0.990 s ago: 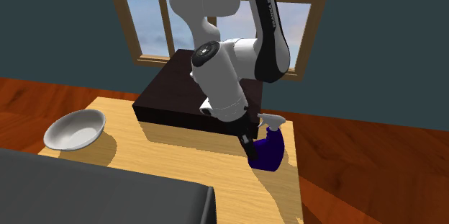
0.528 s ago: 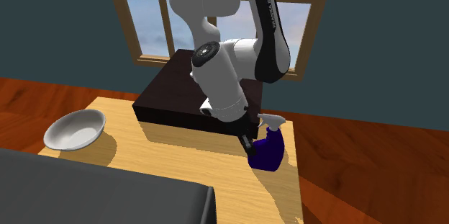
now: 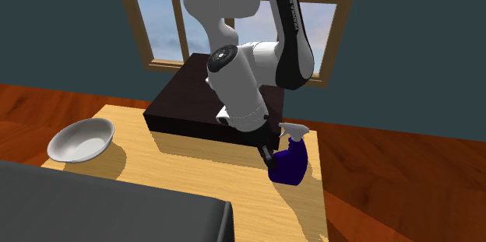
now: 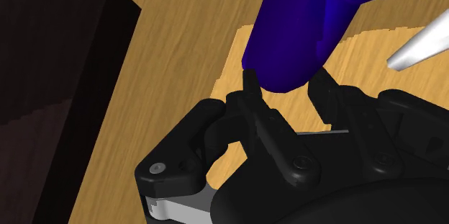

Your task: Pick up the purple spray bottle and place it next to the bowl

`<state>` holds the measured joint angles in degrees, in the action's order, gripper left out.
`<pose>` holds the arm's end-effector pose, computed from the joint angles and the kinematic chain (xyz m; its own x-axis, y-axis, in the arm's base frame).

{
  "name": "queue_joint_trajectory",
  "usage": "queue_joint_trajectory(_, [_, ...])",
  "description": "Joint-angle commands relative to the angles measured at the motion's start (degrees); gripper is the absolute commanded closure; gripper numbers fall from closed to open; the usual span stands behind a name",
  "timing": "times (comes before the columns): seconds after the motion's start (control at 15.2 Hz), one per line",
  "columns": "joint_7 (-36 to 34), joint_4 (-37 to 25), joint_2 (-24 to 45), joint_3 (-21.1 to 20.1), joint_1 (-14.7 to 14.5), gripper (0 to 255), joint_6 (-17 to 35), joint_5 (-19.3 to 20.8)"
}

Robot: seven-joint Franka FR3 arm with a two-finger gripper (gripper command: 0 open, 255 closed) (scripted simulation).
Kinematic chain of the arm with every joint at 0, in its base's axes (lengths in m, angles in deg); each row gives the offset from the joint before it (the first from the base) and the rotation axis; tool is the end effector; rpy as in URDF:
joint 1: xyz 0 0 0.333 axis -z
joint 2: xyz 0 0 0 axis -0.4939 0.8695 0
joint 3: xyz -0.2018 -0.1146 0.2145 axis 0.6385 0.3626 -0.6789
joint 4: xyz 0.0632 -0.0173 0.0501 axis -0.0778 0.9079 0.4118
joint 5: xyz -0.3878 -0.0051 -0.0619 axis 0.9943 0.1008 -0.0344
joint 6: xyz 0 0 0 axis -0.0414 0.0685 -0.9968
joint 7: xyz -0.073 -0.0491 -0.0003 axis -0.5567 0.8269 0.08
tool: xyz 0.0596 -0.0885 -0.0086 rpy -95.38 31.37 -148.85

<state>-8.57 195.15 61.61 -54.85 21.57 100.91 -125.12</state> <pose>0.3780 0.1707 0.1625 0.4126 -0.8471 -0.3348 -0.9097 -0.4020 -0.1041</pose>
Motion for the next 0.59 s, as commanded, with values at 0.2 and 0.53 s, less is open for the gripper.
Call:
queue_joint_trajectory(0.2, [-3.8,1.3,-4.3,0.9,-0.6,255,-2.9,3.2])
queue_joint_trajectory(0.53, [-8.2,2.5,-9.4,1.8,-0.8,255,-6.7,7.0])
